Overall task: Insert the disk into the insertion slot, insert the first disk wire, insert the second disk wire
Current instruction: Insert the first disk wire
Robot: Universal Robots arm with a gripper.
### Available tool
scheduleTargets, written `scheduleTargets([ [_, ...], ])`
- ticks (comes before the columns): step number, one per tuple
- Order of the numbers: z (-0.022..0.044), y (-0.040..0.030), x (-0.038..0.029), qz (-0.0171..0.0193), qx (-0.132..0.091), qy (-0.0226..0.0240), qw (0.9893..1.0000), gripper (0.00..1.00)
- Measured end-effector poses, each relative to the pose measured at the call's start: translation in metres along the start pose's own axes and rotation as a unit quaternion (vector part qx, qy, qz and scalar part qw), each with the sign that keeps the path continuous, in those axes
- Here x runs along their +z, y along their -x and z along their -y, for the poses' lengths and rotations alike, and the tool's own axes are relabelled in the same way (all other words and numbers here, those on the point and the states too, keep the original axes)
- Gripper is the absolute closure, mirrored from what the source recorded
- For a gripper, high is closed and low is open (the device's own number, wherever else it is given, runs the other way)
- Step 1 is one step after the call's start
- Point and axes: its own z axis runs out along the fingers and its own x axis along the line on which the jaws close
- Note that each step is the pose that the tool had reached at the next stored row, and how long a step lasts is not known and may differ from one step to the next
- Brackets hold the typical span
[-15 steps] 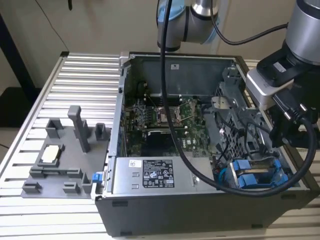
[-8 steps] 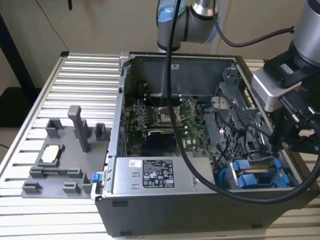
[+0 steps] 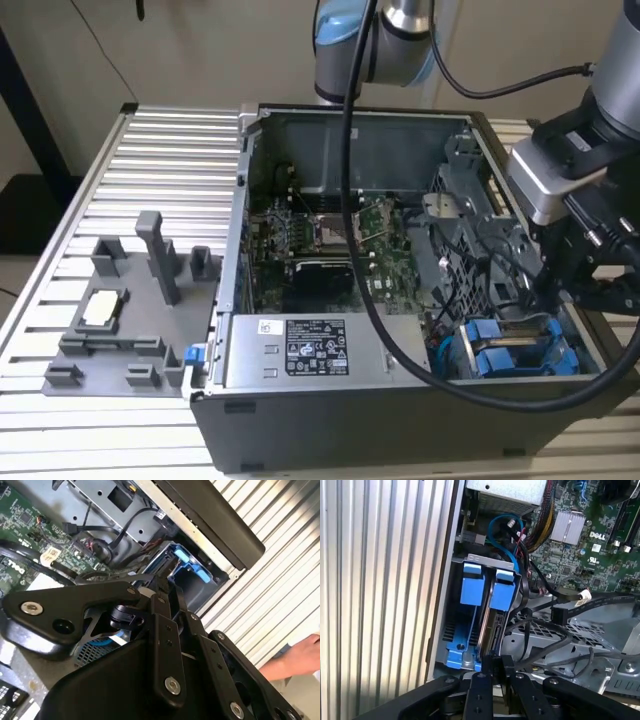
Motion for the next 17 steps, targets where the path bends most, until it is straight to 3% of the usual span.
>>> scheduleTargets([
  [4,-0.0008,-0.0002,0.0039,-0.0051,0.024,0.0008,0.9997,0.81],
  [6,-0.0010,-0.0003,0.0052,-0.0054,0.035,0.0003,0.9994,0.81],
  [8,-0.0012,-0.0002,0.0056,0.0002,0.043,-0.0012,0.9991,0.81],
  [11,-0.0013,-0.0002,0.0059,0.0147,0.055,-0.0042,0.9984,0.81],
  [13,-0.0007,-0.0004,0.0067,0.0162,0.057,-0.0016,0.9983,0.81],
  [17,0.0030,-0.0013,0.0089,0.0173,0.059,0.0145,0.9980,0.81],
])
